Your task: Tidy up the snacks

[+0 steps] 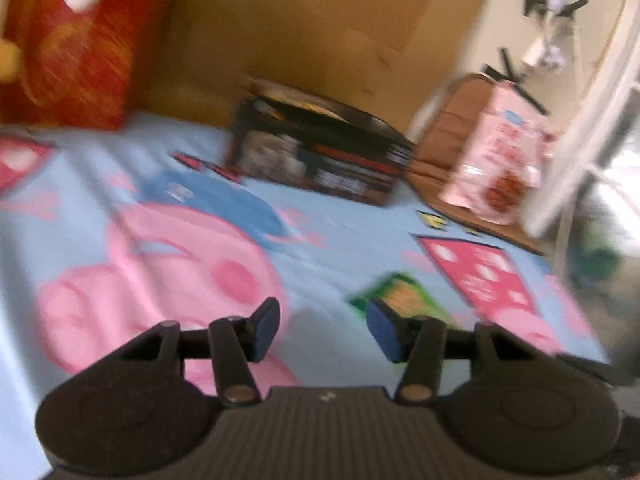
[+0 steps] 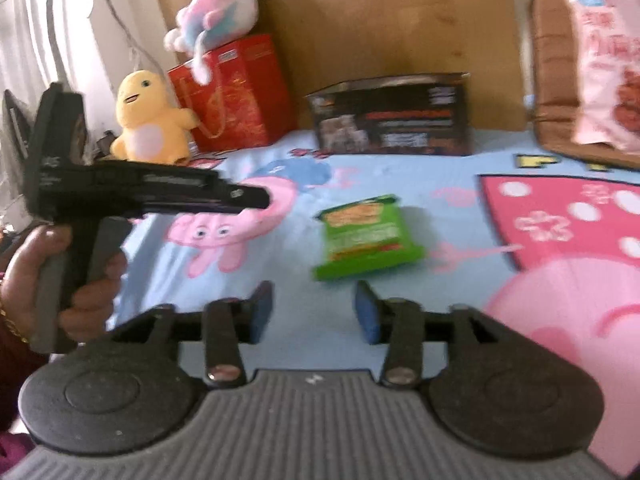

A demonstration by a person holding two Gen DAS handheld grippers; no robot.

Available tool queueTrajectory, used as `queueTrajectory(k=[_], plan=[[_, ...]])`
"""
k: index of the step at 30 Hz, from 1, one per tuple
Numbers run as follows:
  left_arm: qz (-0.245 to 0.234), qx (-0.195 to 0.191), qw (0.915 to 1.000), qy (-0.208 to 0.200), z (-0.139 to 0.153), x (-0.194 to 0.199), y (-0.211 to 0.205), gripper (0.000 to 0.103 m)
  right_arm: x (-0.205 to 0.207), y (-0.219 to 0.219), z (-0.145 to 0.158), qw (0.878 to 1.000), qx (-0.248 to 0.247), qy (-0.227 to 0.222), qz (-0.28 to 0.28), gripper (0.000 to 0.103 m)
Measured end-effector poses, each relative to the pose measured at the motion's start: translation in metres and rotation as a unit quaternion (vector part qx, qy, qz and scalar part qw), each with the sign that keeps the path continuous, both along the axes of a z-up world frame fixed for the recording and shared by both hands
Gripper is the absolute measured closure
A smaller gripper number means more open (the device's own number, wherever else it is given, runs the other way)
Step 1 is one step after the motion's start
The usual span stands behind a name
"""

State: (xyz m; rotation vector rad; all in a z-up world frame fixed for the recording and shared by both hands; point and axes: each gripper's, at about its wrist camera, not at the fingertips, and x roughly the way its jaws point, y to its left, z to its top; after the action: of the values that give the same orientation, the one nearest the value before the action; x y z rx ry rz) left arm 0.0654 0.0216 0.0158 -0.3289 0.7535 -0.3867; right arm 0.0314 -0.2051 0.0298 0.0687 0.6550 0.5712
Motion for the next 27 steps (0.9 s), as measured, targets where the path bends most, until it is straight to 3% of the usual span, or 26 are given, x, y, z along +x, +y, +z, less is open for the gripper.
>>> queueTrajectory(k=[5, 8, 10, 11, 12, 15, 16, 17, 19, 24, 27], plan=[[-0.049, -0.03, 0.998, 0.025, -0.003, 0.007, -0.023, 0.054, 0.009, -0.006, 0.006, 0.997, -0.064, -0.04, 0.014, 0.038], [-0.059, -0.037, 0.9965, 0.045, -0.008, 0.018, -0.035, 0.048, 0.03, 0.001, 0.005, 0.994, -0.088, -0.042, 0.052, 0.024], [-0.063, -0.037, 0.9964, 0.044, -0.012, 0.025, -0.04, 0.049, 0.044, 0.008, 0.001, 0.991, -0.098, -0.038, 0.082, 0.021], [-0.064, -0.032, 0.9967, 0.04, -0.012, 0.027, -0.042, 0.055, 0.049, 0.01, -0.002, 0.99, -0.102, -0.036, 0.089, 0.021], [-0.063, -0.027, 0.9968, 0.041, -0.012, 0.029, -0.044, 0.073, 0.057, 0.014, -0.007, 0.989, -0.105, -0.03, 0.096, 0.022], [-0.052, 0.004, 0.998, 0.035, -0.006, 0.031, -0.045, 0.072, 0.059, 0.024, -0.014, 0.99, -0.098, -0.021, 0.096, 0.043], [-0.047, 0.018, 0.9986, 0.019, 0.005, 0.031, -0.043, 0.072, 0.054, 0.029, -0.013, 0.989, -0.11, -0.03, 0.089, 0.052], [-0.043, 0.026, 0.9987, 0.004, 0.015, 0.033, -0.04, 0.074, 0.05, 0.032, -0.009, 0.99, -0.106, -0.038, 0.089, 0.055], [-0.043, 0.023, 0.9985, -0.026, 0.042, 0.041, -0.032, 0.075, 0.051, 0.032, 0.003, 0.992, -0.082, -0.05, 0.086, 0.068], [-0.034, 0.055, 0.993, -0.099, 0.097, 0.081, -0.028, 0.075, 0.088, 0.039, 0.046, 0.992, -0.041, -0.097, 0.065, 0.072], [-0.033, 0.065, 0.9915, -0.107, 0.107, 0.124, -0.036, 0.074, 0.126, 0.048, 0.061, 0.99, -0.044, -0.126, 0.045, 0.072]])
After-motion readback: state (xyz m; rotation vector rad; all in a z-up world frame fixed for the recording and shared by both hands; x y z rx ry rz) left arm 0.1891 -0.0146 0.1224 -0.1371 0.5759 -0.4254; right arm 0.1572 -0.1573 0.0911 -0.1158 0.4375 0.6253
